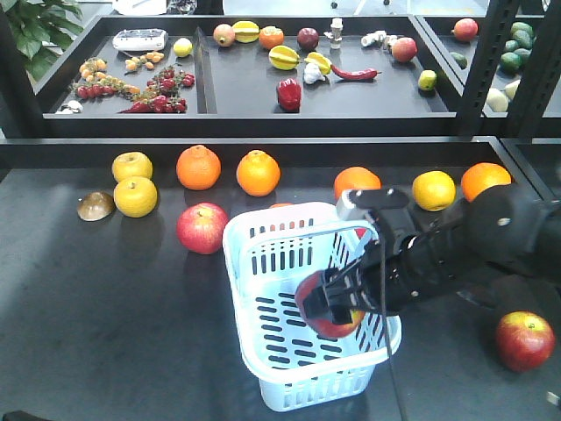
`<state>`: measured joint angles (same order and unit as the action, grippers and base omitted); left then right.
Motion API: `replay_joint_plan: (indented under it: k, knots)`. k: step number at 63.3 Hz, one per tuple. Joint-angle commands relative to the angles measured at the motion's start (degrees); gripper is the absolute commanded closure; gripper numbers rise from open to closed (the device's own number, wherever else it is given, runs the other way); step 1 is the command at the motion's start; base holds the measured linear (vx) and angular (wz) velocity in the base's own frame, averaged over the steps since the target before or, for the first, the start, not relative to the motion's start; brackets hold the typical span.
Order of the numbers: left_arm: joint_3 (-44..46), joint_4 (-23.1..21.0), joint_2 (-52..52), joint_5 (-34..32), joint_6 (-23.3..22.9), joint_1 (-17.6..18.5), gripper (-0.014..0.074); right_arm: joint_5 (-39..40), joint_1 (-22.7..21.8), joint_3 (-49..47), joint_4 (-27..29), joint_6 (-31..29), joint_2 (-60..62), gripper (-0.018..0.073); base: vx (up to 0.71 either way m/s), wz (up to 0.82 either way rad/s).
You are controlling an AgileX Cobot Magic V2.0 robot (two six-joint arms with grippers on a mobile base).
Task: Pick three apples into basket with both arms
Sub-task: 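Carry the apple over the basket and release it with the right gripper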
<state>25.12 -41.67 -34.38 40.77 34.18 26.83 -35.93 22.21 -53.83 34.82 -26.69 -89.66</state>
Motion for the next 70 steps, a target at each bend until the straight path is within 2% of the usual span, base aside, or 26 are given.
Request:
replay_joint_plan:
  k: [1,6,9,25,34,38,45,48,53,57,65,70]
  knots:
    - [1.3,-2.09,0.0,-2.27,-0.12,0.18,0.0602,1.98,0.06,-1.49,1.94,-1.15,1.33,-0.0051,0.0,0.0]
    - [1.3,-2.09,0.0,-2.27,-0.12,0.18,0.0602,2.09,0.06,-1.49,1.88,-3.37,1.39,-0.0146,0.0,0.0]
    - [1.3,-2.09,0.0,-2.33,-0.12,0.18,0.0602,2.03,0.06,-1.49,1.88,-4.42,1.39,-0.0171,0.0,0.0]
    - [1.3,-2.09,0.0,-2.33,-0.12,0.18,0.0602,0.37,0.06,-1.49,3.21,-5.82,1.6,-0.0132,0.0,0.0]
    - [1.3,-2.09,0.0,-2.33,-0.12,0.18,0.0602,-2.28,-0.02,-1.49,3.0,-5.88,3.24,-0.0019,0.0,0.0]
    - [1.3,-2.09,0.0,-2.33,-0.12,0.18,0.0602,-3.93,-0.52,-1.49,2.71,-5.45,4.77,0.0062,0.0,0.0]
    - [1.3,-2.09,0.0,-2.33,-0.12,0.18,0.0602,-9.13,-2.01,-1.49,1.5,-3.69,8.63,0.027,0.0,0.0]
    - [1.3,-2.09,0.0,-2.33,-0.12,0.18,0.0602,-10.62,-2.86,-1.49,-0.77,-2.42,10.18,0.0382,0.0,0.0]
    - [1.3,-2.09,0.0,-2.38,-0.12,0.18,0.0602,-12.85,-4.77,-1.49,-7.57,1.58,13.46,0.0576,0.0,0.0]
    - [1.3,-2.09,0.0,-2.38,-0.12,0.18,0.0602,-13.21,-6.75,-1.49,-14.91,6.46,15.29,0.0573,0.0,0.0]
    - [1.3,-2.08,0.0,-2.68,-0.12,0.18,0.0602,-12.89,-12.85,-1.49,-31.56,21.19,16.68,0.0568,0.0,0.0]
    - [1.3,-2.08,0.0,-2.8,-0.12,0.18,0.0602,-11.89,-16.59,-1.49,-37.91,25.05,16.68,0.0566,0.0,0.0]
